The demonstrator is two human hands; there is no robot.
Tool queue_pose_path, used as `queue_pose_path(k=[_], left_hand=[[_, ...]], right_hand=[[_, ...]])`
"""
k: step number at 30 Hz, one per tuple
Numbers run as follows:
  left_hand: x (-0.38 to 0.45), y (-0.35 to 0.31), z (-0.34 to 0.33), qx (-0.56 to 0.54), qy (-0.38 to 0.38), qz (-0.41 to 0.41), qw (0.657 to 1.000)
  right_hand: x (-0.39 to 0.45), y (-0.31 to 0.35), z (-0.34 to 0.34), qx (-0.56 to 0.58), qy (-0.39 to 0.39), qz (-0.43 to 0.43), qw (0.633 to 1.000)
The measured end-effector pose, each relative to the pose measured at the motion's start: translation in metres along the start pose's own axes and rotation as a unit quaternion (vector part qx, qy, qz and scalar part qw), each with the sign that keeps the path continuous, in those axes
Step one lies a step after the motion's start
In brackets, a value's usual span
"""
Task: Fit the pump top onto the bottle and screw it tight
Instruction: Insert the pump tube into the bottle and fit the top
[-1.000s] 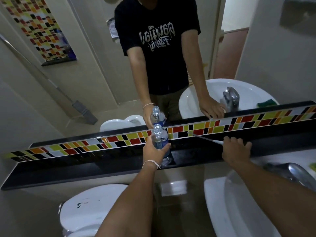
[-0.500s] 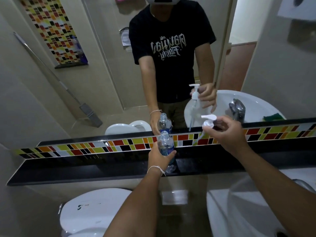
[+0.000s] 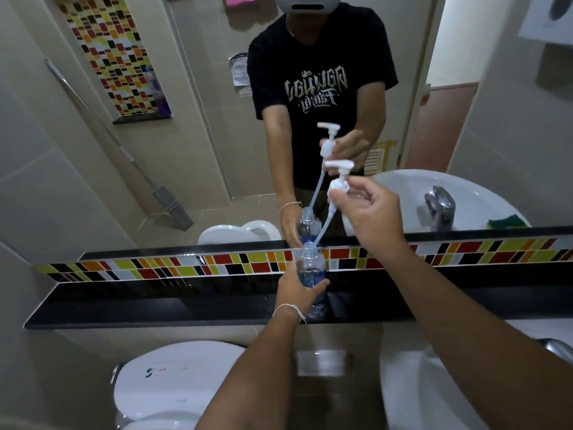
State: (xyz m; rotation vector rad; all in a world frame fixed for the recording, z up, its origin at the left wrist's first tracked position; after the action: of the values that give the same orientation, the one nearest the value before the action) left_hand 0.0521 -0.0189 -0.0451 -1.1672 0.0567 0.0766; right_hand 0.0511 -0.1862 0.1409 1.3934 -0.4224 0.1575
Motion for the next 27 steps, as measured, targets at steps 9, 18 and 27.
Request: queue_pose_path(k=[9, 18, 27], left_hand=[[0.002, -0.001, 0.001, 0.019, 0.017, -0.005, 1.0], [0.005, -0.002, 0.002, 0.014, 0.04, -0.006, 0.999], [0.01, 0.006, -0.003, 0.018, 0.042, -0.013, 0.999]], right_hand=[[-0.021, -0.069, -0.035, -0.178, 0.153, -0.02, 0.972], [-0.021, -0.089, -0.05, -0.157, 0.199, -0.048, 0.966], [-0.04, -0.1, -0.057, -0.135, 0.116, -0.081, 0.981]])
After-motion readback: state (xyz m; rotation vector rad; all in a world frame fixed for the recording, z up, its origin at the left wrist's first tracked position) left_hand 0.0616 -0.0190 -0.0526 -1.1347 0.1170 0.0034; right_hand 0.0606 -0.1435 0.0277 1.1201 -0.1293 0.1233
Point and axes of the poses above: each hand's wrist, its own x-axis towards the middle knuckle, its own z-axis out of the back of the hand, y = z × x, the point moved 3 cm from there along x, towards the middle knuckle, and after that the axes turned 3 degrees about y, right-handed, at the moved point
